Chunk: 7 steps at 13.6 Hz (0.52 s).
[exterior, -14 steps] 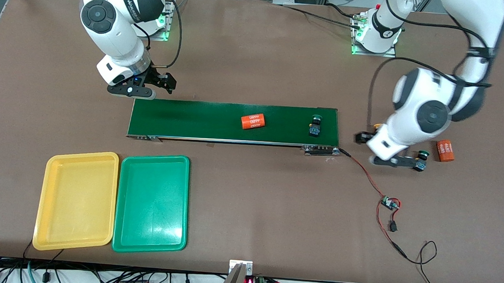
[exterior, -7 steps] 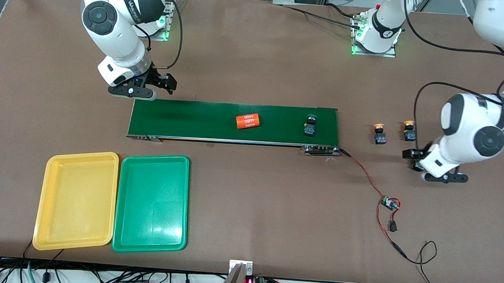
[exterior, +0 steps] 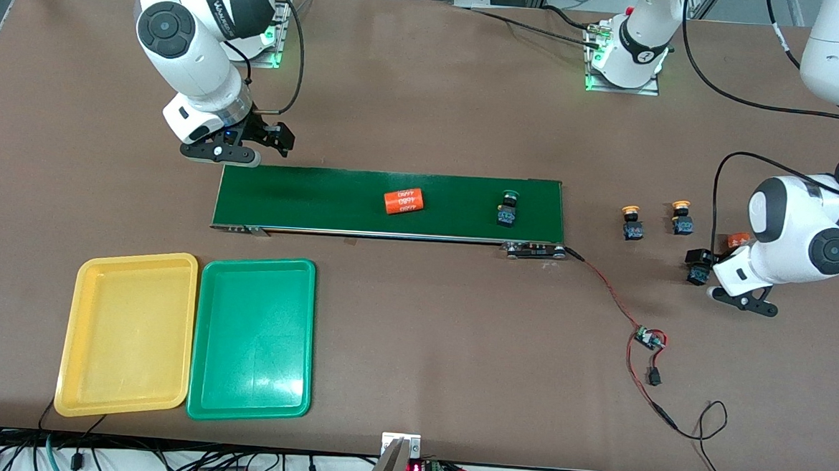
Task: Sort buttons by color to trays
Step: 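Grasp another green-ringed button with the left gripper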
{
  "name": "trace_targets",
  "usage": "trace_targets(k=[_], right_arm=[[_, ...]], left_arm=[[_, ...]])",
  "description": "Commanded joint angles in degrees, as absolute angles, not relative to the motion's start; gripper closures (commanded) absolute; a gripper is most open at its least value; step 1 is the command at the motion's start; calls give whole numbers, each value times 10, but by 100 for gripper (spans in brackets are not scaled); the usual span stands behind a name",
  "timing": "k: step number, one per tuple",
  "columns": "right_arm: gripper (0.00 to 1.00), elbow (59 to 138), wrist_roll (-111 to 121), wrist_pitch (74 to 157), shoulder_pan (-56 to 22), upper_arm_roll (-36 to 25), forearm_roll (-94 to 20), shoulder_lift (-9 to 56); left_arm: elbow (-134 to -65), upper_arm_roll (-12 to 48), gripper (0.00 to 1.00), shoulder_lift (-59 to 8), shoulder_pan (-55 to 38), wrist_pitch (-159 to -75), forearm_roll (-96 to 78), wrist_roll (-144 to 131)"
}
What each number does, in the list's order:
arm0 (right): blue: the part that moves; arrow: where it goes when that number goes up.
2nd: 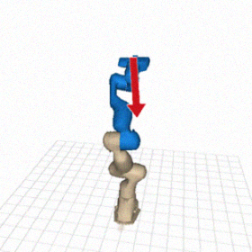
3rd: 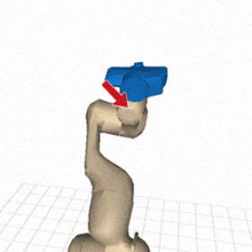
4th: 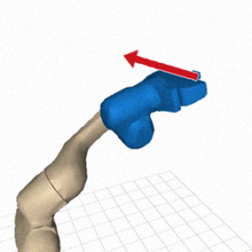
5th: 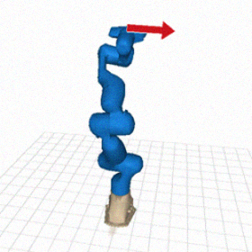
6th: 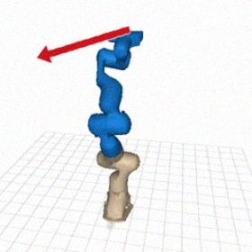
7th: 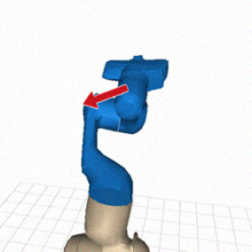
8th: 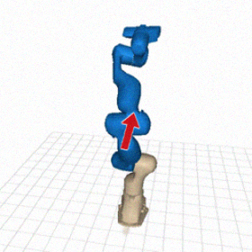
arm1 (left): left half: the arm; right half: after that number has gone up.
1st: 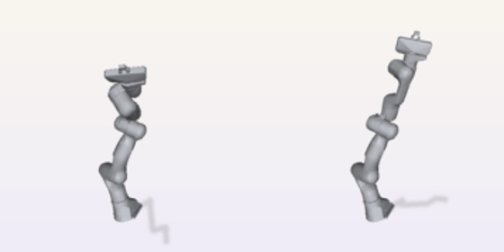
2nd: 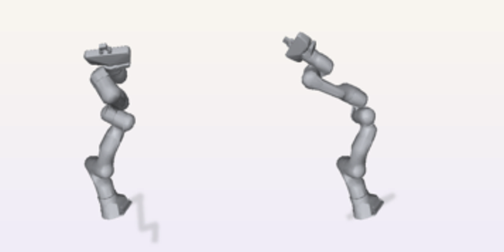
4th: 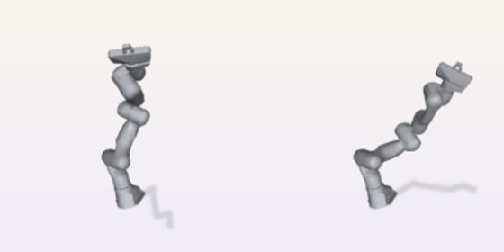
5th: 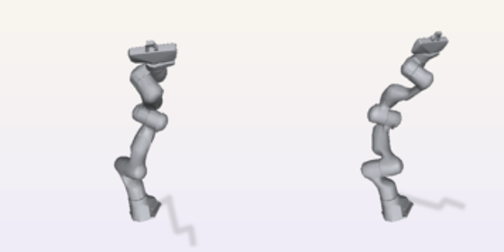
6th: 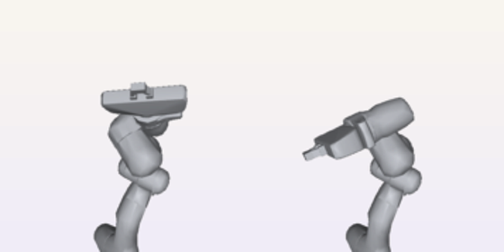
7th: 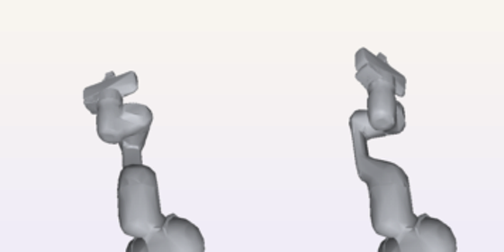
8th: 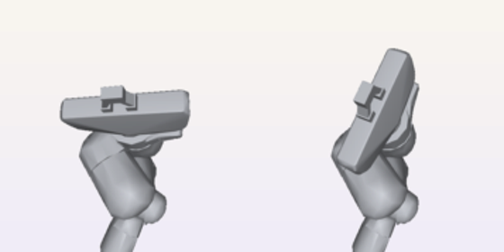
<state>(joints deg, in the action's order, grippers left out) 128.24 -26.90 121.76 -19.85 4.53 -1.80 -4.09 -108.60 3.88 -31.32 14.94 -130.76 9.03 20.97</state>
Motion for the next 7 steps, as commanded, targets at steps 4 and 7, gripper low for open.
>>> trace_targets(k=[4, 7], right_arm=[[0, 1280, -278, 1221, -204, 43, -18, -40], [0, 1278, -276, 1227, -201, 42, -15, -33]], left_arm=[[-1072, 46, 0, -337, 157, -1315, 76, 265], [-1072, 46, 0, -346, 158, -1325, 69, 265]])
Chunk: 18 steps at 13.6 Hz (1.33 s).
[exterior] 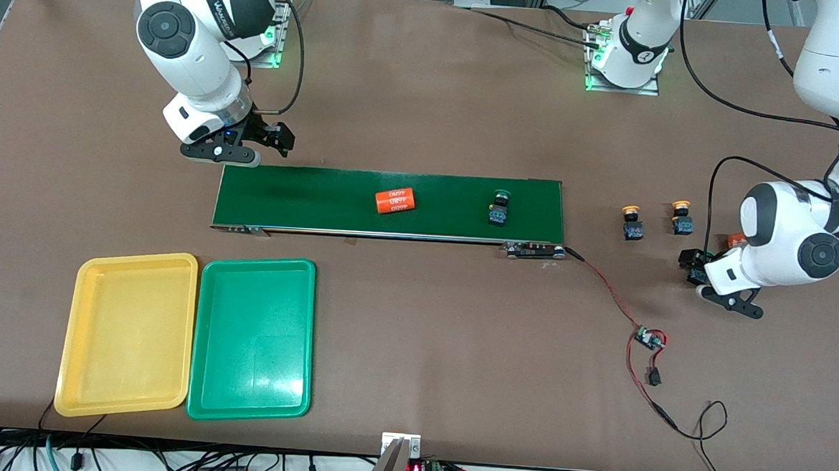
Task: Sort buttons by color to trays
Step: 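Place the second green-ringed button on the conveyor with the left gripper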
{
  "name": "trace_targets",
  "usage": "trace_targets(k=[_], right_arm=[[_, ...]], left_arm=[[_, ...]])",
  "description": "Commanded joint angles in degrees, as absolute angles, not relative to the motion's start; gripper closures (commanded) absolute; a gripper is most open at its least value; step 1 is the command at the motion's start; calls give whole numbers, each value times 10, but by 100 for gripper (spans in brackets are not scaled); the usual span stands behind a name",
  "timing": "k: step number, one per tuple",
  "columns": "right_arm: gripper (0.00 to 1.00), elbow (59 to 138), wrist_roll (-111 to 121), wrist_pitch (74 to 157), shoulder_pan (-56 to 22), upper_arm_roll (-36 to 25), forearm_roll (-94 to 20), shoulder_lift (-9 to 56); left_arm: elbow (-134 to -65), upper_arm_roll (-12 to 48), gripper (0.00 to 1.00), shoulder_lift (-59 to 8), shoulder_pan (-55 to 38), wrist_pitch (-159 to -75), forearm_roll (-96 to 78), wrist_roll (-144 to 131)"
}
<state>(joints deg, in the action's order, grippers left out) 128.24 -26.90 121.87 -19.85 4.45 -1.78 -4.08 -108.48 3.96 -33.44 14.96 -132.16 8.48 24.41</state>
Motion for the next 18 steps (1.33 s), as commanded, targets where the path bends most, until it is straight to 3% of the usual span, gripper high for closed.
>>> trace_targets(k=[1, 2, 4, 7, 9, 15, 18], right_arm=[[0, 1278, -278, 1242, -204, 42, -15, -25], [0, 1278, -278, 1251, -204, 42, -15, -17], [0, 1278, -278, 1255, -203, 43, -14, -15], [0, 1278, -278, 1255, -204, 43, -14, -6], [0, 1278, -283, 1271, -204, 43, -17, -1], [0, 1278, -293, 1309, -226, 43, -17, 28], [0, 1278, -296, 1315, -233, 43, -17, 32]], left_arm=[[-1073, 46, 4, -346, 158, -1325, 69, 265], [-1074, 46, 20, -346, 158, -1324, 69, 265], [-1077, 45, 62, -346, 157, -1320, 69, 265], [-1074, 46, 90, -341, 156, -1311, 69, 265], [-1072, 53, 98, -321, 153, -1282, 69, 279], [-1078, 133, 100, -234, 132, -1166, 31, 209], [-1083, 149, 100, -195, 63, -1135, 25, 73]])
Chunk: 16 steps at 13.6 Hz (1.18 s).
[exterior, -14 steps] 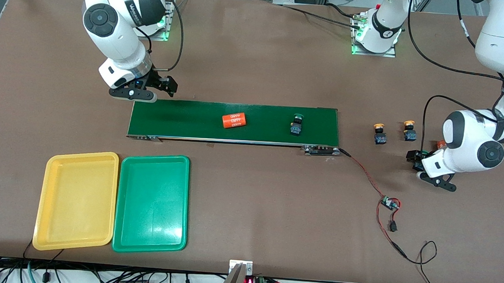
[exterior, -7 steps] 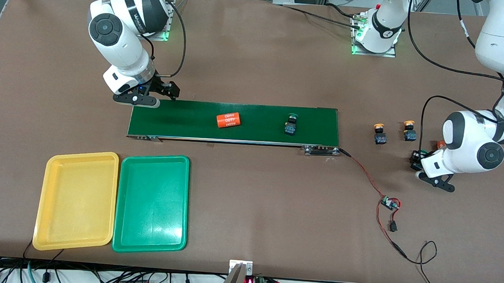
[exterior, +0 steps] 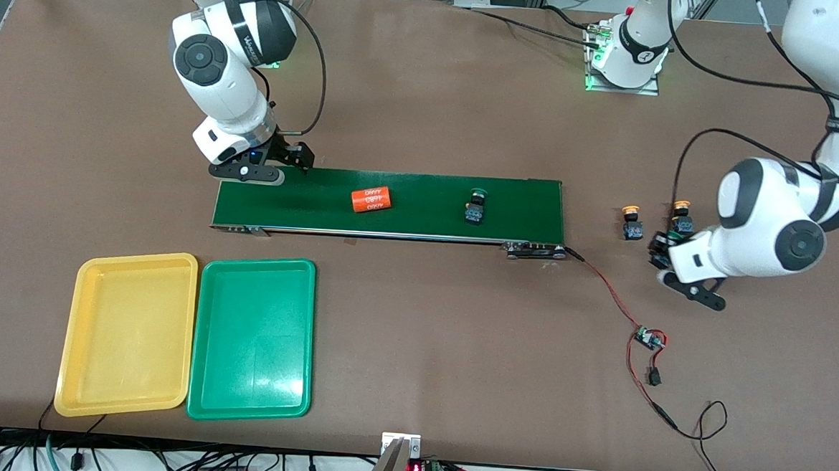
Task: Sort buttons by color to trays
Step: 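Place the second green-ringed button on the conveyor with the left gripper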
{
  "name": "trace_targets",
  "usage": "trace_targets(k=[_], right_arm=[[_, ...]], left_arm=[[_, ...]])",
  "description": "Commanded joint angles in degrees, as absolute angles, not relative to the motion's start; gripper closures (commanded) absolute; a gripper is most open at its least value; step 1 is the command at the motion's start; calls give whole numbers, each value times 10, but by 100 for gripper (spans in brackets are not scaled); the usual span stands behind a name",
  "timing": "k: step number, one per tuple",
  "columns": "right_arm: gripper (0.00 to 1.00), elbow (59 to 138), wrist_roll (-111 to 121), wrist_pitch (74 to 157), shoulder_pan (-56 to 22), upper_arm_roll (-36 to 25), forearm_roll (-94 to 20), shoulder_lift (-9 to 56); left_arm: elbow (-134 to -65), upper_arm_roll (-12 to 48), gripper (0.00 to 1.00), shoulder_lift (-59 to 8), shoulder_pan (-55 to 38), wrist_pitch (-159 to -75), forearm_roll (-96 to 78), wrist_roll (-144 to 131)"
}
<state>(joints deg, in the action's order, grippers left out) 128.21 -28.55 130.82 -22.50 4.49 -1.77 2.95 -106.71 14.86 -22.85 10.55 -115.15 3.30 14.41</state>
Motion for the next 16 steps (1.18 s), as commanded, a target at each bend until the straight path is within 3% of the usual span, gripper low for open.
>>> trace_targets(k=[1, 6, 10, 12, 13, 14, 15, 16], right_arm=[[0, 1278, -296, 1315, -233, 43, -17, 33], [0, 1277, -296, 1320, -234, 43, -17, 36], [0, 1277, -296, 1319, -234, 43, -17, 35], [0, 1278, -296, 1319, -234, 43, -17, 35], [0, 1278, -296, 1318, -234, 43, -17, 35], [0, 1278, -296, 1318, -234, 43, -17, 35], [0, 1278, -296, 1318, -234, 43, -17, 35], [0, 1278, -296, 1318, -236, 43, -17, 35]], left_arm=[[-1092, 149, 100, -189, 38, -1136, 18, 29], [-1128, 207, 100, -195, -11, -1209, -33, -136], [-1166, 213, 99, -213, -33, -1281, -33, -182], [-1166, 213, 91, -219, -38, -1281, -33, -186], [-1166, 213, 75, -223, -45, -1281, -33, -209], [-1165, 213, 49, -226, -49, -1281, -33, -235], [-1163, 213, 0, -223, -54, -1281, -32, -235], [-1161, 214, 0, -217, -55, -1280, -32, -235]])
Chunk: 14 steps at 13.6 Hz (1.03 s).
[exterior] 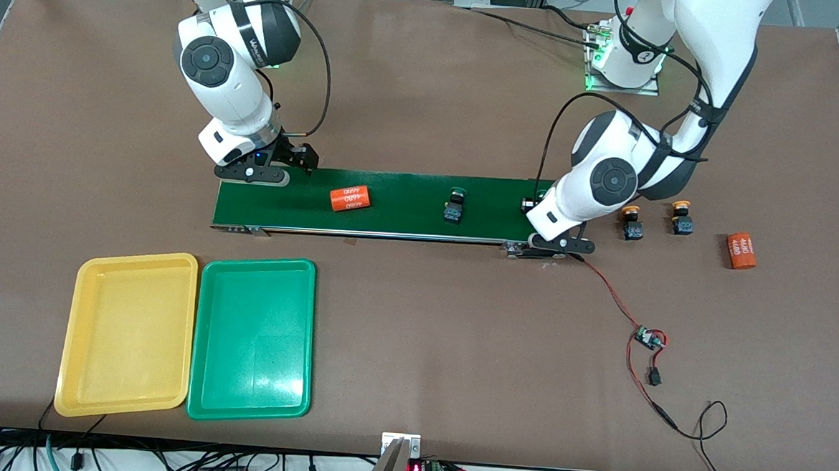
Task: Sort buttons by color to trays
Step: 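Place the second green-ringed button on the conveyor with the left gripper, then grasp an orange-ringed button with the left gripper while the right gripper lowers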
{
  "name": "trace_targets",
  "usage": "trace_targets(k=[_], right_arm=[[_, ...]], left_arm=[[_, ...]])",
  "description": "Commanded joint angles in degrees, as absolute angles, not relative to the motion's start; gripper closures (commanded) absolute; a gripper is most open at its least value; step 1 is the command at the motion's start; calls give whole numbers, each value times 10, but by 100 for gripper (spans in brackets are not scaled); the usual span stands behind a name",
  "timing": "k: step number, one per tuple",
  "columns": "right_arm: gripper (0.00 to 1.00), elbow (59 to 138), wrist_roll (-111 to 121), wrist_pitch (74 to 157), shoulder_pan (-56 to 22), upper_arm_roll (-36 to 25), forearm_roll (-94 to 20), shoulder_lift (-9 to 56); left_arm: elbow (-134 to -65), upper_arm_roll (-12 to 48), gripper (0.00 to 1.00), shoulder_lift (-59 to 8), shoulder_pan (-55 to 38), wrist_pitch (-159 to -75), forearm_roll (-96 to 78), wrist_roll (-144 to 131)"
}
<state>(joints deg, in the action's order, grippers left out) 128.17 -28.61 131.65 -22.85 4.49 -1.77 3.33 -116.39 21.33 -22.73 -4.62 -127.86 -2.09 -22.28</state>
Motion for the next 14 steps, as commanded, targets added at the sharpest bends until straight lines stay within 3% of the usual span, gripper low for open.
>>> trace_targets(k=[1, 8, 14], right_arm=[[0, 1278, -296, 1317, -236, 43, -17, 35], [0, 1278, -297, 1317, -236, 43, -17, 34], [0, 1275, -297, 1314, -232, 42, -20, 33]], left_arm=[[-1160, 214, 0, -209, -55, -1280, -32, -236], [-1150, 206, 0, -176, 29, -1264, -25, -236], [-1186, 200, 0, -180, 109, -1264, -23, -214]])
